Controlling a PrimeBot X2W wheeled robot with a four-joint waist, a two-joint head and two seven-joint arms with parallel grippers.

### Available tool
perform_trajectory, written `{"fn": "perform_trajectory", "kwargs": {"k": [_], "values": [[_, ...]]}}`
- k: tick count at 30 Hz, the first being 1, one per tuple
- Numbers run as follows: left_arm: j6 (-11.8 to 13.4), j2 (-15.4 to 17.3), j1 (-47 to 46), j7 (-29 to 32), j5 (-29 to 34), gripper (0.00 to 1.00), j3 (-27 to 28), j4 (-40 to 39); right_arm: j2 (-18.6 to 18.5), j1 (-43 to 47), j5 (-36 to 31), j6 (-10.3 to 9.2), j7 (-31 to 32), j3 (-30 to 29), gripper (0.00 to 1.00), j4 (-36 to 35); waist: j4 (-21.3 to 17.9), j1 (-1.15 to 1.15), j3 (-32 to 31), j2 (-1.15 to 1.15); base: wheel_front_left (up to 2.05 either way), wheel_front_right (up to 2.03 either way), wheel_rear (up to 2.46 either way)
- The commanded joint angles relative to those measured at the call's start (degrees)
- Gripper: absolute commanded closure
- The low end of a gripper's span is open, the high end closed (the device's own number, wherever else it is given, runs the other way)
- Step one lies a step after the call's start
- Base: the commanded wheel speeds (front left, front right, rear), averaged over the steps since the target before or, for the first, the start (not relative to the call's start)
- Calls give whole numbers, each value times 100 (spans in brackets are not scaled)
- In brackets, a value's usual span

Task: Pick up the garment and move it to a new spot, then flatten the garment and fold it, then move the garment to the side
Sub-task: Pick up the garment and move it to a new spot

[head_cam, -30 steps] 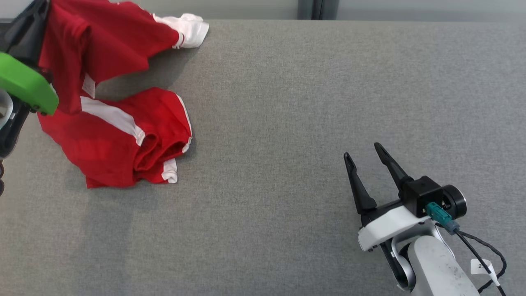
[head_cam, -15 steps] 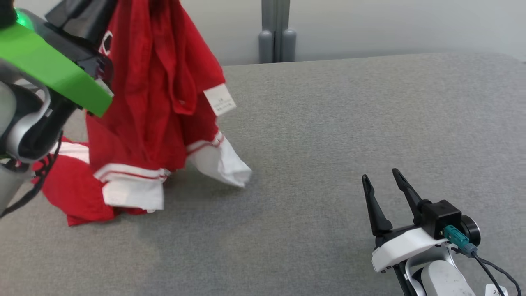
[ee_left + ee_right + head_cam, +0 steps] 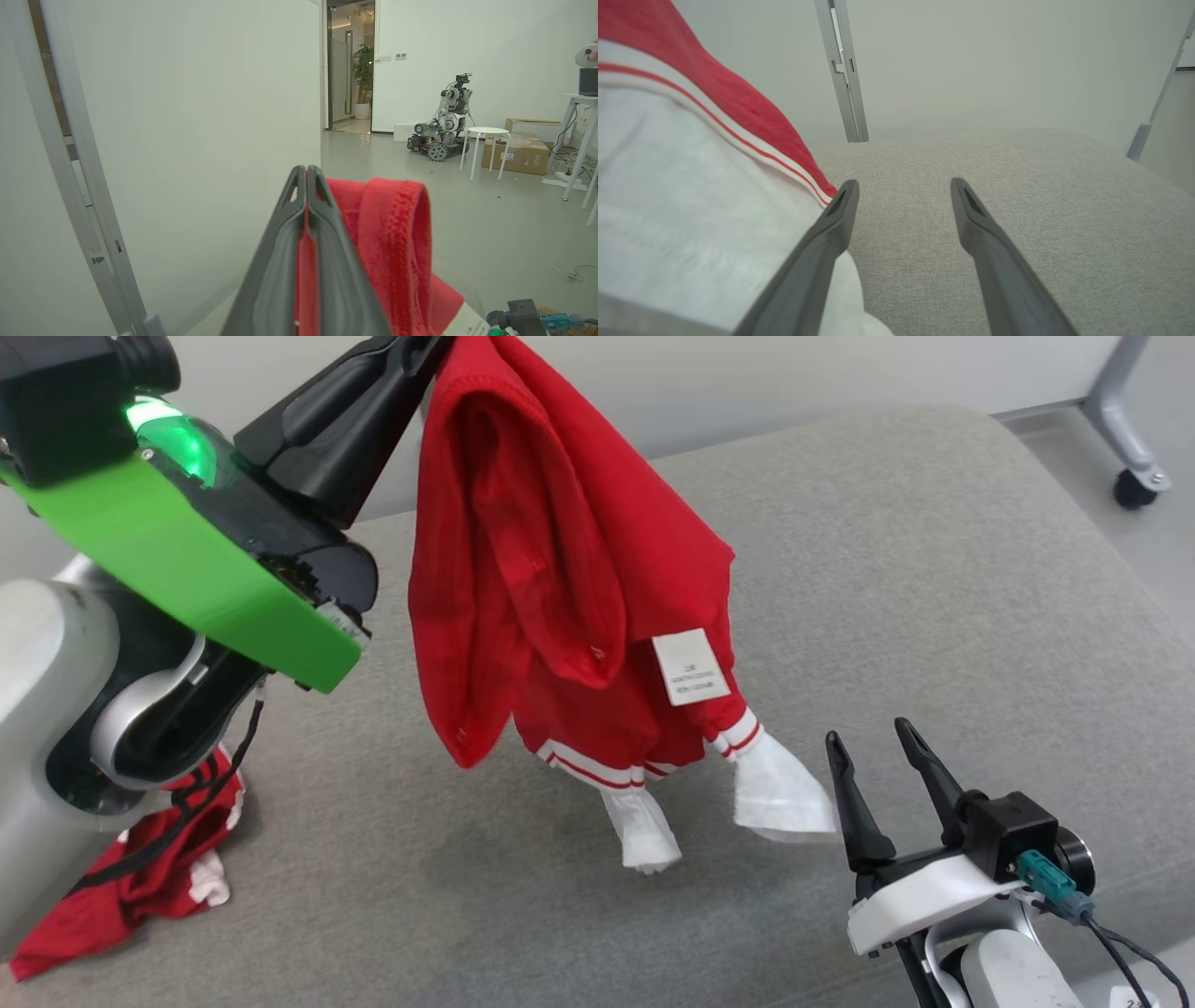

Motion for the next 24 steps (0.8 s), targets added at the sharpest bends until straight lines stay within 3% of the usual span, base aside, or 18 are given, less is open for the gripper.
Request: {"fn": "perform_trajectory", "kwargs": {"k": [1,6,12,20,24], "values": [[22,-78,48,-39,-22,100,2,44,-7,-34,37,-8,-18,-22,0,-36,-602,0,91,0,0,0,0],[0,-330,5,-179,121,100,-83,310,-5,-7,68,-8,-17,-80,0,-60,-1076,0,114,0,0,0,0],[-114,-610,-175,-243,412,100,-296,697,-4,106,126,-8,-18,-115,0,-94,-1370,0,150,0,0,0,0],[-423,-958,-380,-610,492,100,-228,1322,-3,85,168,-8,-18,-92,0,-134,-1338,0,267,0,0,0,0],[-619,-919,-203,-685,403,100,-275,1520,-4,44,181,-8,-18,-78,0,-148,-1195,0,339,0,0,0,0]]}}
